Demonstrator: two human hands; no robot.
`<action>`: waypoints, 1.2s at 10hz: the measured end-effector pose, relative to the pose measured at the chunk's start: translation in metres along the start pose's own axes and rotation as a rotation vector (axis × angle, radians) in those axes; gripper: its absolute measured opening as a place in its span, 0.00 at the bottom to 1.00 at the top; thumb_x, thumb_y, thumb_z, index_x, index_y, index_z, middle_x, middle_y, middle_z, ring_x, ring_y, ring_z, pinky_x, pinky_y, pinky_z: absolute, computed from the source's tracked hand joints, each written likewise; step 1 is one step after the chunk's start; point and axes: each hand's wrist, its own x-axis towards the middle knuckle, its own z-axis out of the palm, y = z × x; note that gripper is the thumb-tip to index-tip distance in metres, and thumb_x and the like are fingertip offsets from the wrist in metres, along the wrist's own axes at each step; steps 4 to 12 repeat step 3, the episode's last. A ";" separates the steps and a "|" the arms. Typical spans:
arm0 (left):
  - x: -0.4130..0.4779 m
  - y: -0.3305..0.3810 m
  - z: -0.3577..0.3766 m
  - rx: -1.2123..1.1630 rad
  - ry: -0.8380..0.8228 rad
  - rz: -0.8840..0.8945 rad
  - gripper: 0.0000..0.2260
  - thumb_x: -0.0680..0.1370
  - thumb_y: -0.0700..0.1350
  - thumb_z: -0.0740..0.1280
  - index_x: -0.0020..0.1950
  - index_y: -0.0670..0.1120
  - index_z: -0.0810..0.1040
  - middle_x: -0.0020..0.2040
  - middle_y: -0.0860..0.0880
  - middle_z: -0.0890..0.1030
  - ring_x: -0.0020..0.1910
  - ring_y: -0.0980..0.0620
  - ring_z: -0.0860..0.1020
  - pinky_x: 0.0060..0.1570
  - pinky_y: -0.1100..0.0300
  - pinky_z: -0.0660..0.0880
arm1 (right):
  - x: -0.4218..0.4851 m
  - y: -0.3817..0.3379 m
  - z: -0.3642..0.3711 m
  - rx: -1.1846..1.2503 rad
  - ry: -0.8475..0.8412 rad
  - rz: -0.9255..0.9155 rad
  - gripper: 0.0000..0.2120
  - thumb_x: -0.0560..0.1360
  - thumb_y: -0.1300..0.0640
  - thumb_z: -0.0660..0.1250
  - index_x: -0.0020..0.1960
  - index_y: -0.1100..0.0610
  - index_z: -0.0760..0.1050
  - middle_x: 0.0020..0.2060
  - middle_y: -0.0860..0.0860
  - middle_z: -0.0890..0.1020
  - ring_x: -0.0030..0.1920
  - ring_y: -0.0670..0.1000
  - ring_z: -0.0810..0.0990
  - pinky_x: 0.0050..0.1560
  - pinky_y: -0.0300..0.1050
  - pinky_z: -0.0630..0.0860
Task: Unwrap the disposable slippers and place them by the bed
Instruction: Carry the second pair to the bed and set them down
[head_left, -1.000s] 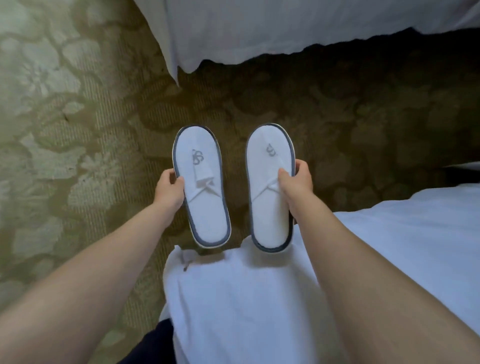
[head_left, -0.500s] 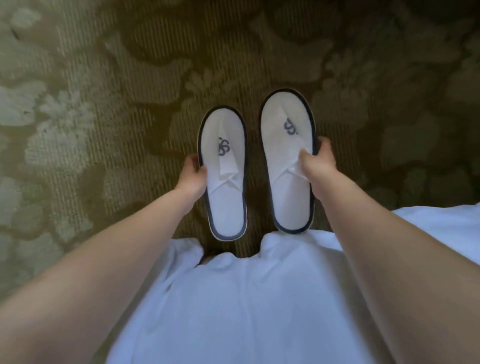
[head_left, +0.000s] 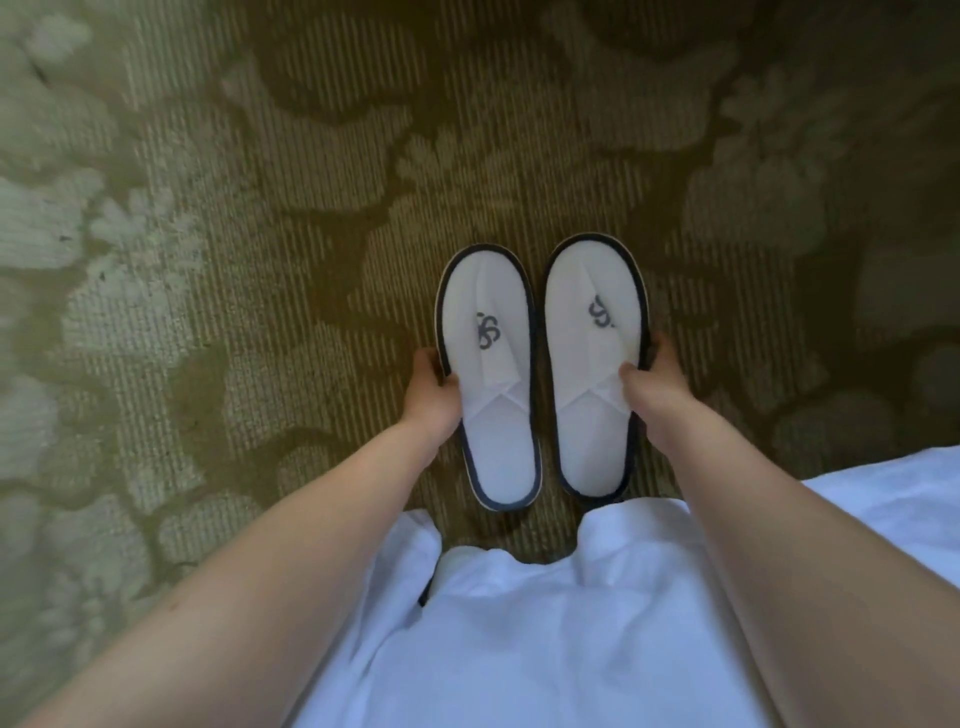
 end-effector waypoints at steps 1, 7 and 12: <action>-0.008 0.000 0.001 0.006 0.069 -0.012 0.22 0.81 0.45 0.55 0.74 0.45 0.59 0.71 0.44 0.69 0.68 0.44 0.70 0.60 0.55 0.67 | -0.003 0.005 -0.002 -0.032 -0.003 0.004 0.31 0.79 0.61 0.59 0.77 0.53 0.49 0.74 0.55 0.62 0.73 0.58 0.62 0.71 0.53 0.61; -0.044 0.009 -0.027 0.228 0.058 0.013 0.22 0.79 0.51 0.58 0.71 0.45 0.65 0.70 0.42 0.69 0.66 0.41 0.71 0.64 0.43 0.71 | -0.050 -0.006 -0.002 -0.086 -0.095 -0.017 0.26 0.79 0.60 0.59 0.75 0.57 0.58 0.71 0.58 0.67 0.69 0.58 0.67 0.69 0.50 0.64; -0.044 0.009 -0.027 0.228 0.058 0.013 0.22 0.79 0.51 0.58 0.71 0.45 0.65 0.70 0.42 0.69 0.66 0.41 0.71 0.64 0.43 0.71 | -0.050 -0.006 -0.002 -0.086 -0.095 -0.017 0.26 0.79 0.60 0.59 0.75 0.57 0.58 0.71 0.58 0.67 0.69 0.58 0.67 0.69 0.50 0.64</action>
